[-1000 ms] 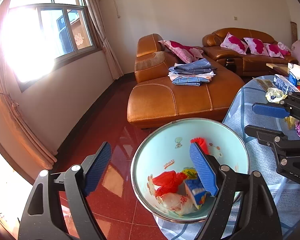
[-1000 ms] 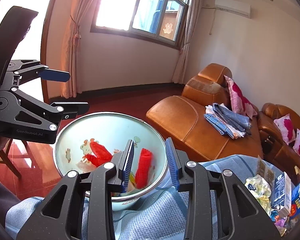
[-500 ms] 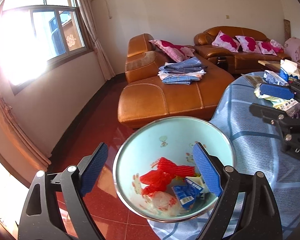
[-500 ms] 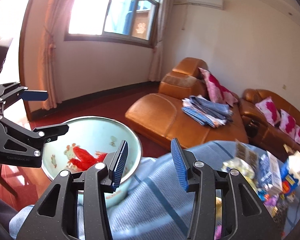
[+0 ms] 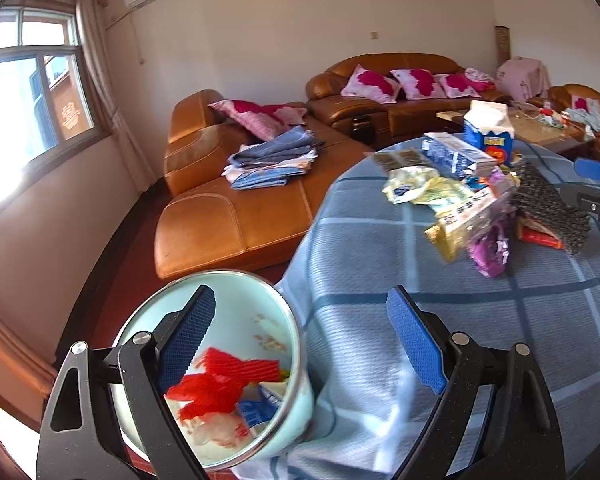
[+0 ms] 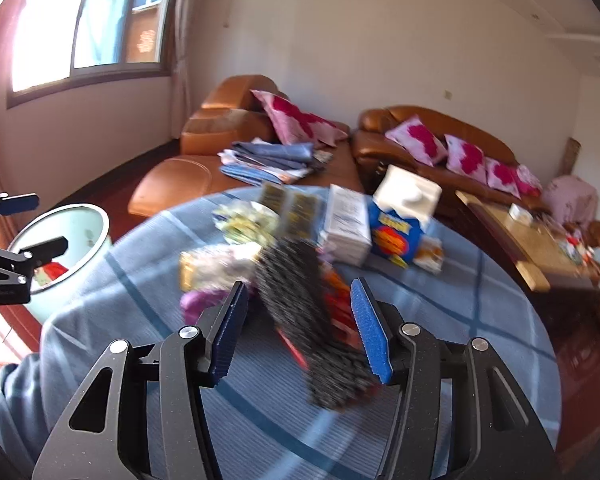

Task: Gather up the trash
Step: 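Move back to the table and grasp the black foam net with the right tool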

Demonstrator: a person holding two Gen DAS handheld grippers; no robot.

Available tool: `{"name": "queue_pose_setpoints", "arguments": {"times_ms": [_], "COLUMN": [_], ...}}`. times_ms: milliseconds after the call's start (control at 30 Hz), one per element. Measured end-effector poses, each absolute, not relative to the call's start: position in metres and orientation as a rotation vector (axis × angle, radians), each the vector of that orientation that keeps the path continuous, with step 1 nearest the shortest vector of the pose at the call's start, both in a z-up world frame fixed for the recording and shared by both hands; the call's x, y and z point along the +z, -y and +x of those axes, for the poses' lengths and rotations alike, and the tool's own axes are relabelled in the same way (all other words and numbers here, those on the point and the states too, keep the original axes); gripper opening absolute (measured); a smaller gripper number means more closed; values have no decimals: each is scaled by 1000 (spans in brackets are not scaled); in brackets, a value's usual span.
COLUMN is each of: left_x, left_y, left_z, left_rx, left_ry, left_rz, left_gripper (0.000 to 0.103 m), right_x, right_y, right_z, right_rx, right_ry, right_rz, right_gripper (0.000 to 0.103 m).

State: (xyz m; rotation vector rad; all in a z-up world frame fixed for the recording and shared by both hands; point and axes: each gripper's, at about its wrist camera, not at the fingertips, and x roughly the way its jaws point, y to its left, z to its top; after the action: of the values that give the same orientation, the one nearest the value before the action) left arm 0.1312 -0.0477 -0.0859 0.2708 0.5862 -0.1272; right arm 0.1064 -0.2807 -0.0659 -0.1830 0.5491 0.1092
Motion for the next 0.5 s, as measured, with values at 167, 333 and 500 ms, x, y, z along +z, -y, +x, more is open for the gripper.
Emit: {"name": "queue_pose_setpoints", "arguments": {"times_ms": [167,333,500], "left_x": [-92,-97,-98], "left_y": [72,88,97], "left_z": [137,144,148], "left_rx": [-172,-204,-231], "left_ry": [-591,-598,-605], "left_rz": [294,314,311], "left_gripper": [90,90,90], "right_x": [-82,-94,-105], "right_y": [303,300,297], "right_z": [112,124,129], "right_rx": [87,116,143], "right_ry": [-609,-673,-747], "right_rz": [-161,-183,-202], "right_gripper": [54,53,27]}}
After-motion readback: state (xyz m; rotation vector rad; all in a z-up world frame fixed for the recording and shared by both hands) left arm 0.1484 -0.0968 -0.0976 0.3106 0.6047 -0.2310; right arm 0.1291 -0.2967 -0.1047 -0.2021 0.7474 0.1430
